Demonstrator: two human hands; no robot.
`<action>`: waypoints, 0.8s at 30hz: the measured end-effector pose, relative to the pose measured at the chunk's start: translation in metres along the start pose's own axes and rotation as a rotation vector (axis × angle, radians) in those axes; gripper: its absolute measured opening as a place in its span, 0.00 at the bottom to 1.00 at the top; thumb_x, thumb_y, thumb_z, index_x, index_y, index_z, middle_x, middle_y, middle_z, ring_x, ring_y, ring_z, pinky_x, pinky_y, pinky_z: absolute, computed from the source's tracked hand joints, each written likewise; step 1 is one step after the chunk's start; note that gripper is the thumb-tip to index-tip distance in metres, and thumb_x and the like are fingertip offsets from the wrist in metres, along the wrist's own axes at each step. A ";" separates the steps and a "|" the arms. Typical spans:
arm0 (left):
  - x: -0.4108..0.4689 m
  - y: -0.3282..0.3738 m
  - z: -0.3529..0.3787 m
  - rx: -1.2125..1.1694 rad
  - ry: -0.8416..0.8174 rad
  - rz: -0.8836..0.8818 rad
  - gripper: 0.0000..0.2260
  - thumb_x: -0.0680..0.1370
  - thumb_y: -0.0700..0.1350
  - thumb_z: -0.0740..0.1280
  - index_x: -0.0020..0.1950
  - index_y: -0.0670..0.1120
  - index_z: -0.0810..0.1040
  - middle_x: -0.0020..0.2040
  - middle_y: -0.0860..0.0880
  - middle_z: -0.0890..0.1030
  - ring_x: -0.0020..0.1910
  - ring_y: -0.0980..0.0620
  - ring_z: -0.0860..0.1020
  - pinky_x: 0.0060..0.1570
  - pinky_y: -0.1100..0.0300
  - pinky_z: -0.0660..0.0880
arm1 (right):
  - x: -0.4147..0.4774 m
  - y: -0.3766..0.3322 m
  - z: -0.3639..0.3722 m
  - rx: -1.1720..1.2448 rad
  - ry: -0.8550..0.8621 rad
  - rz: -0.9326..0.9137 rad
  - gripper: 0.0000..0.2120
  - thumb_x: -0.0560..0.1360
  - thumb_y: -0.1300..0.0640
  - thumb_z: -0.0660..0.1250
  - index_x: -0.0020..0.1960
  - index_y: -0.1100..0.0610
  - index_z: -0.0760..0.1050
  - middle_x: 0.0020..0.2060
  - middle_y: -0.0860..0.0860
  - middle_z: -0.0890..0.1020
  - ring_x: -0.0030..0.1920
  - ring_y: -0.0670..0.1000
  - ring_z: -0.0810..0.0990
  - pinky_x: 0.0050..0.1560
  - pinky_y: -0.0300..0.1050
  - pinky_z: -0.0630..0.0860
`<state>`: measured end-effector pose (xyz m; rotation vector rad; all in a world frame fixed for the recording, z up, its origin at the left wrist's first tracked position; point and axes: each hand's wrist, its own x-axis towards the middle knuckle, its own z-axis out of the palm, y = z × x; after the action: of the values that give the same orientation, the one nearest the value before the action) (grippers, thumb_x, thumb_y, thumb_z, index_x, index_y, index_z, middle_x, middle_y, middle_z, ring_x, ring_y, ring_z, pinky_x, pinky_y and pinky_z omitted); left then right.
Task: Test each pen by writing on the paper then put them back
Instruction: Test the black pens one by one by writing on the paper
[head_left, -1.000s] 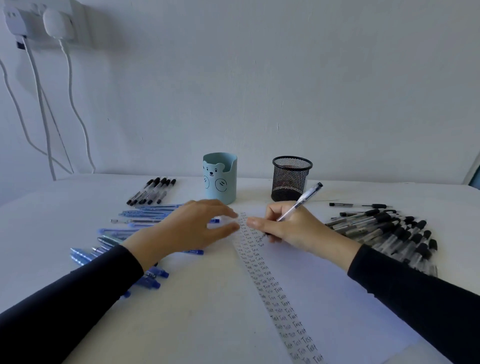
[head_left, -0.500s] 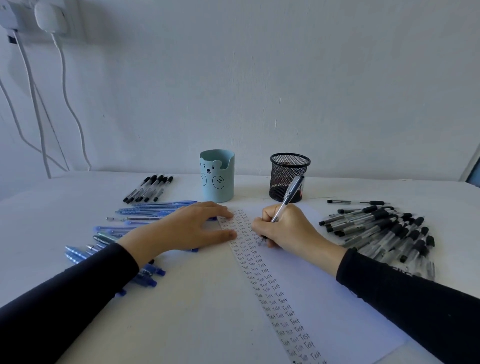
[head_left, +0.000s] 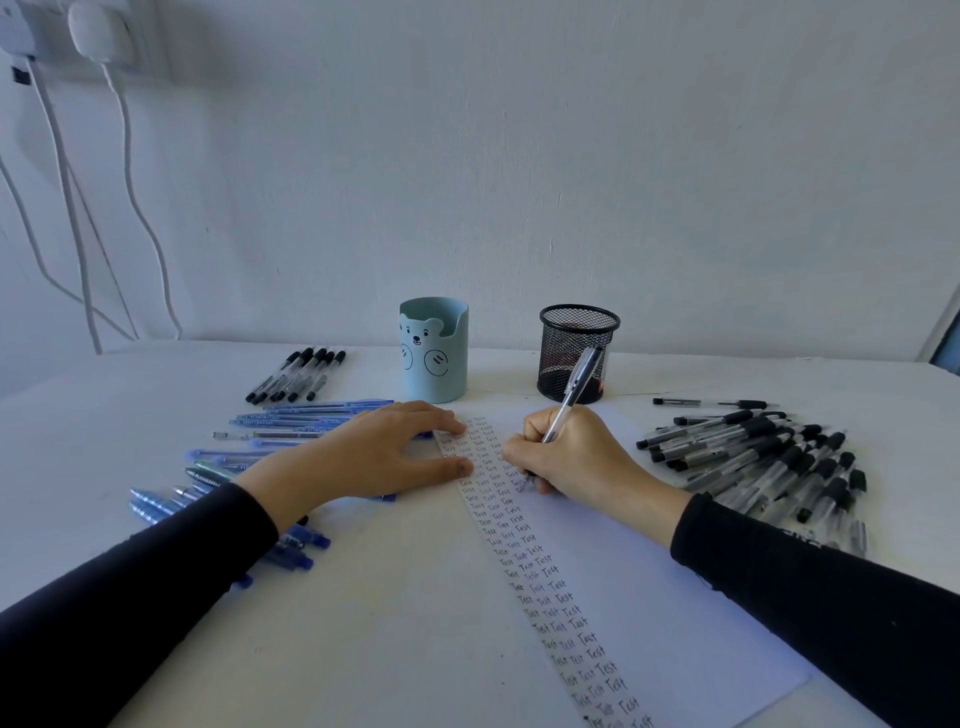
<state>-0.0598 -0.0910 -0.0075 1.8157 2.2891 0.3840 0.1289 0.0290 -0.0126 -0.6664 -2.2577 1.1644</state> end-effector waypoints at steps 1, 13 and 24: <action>0.000 0.000 0.000 0.000 0.002 0.002 0.34 0.66 0.75 0.57 0.69 0.62 0.69 0.72 0.62 0.67 0.69 0.60 0.66 0.70 0.58 0.63 | 0.000 0.000 0.000 0.005 0.003 -0.004 0.16 0.73 0.60 0.71 0.29 0.62 0.71 0.25 0.54 0.76 0.22 0.44 0.74 0.26 0.35 0.70; 0.000 -0.002 0.001 -0.001 0.009 0.006 0.33 0.67 0.74 0.58 0.69 0.63 0.70 0.71 0.63 0.67 0.69 0.60 0.66 0.70 0.59 0.63 | 0.002 0.002 0.000 0.002 0.043 -0.001 0.16 0.72 0.63 0.70 0.32 0.71 0.69 0.29 0.61 0.75 0.24 0.44 0.72 0.26 0.34 0.71; 0.000 0.001 0.001 0.004 0.019 0.012 0.30 0.70 0.71 0.60 0.69 0.61 0.70 0.72 0.61 0.67 0.70 0.59 0.66 0.70 0.58 0.63 | 0.000 0.000 -0.001 0.017 0.048 -0.019 0.18 0.72 0.65 0.69 0.27 0.60 0.66 0.28 0.58 0.75 0.21 0.41 0.72 0.25 0.31 0.69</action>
<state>-0.0590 -0.0910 -0.0082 1.8365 2.2943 0.4009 0.1297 0.0297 -0.0121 -0.6576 -2.2066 1.1454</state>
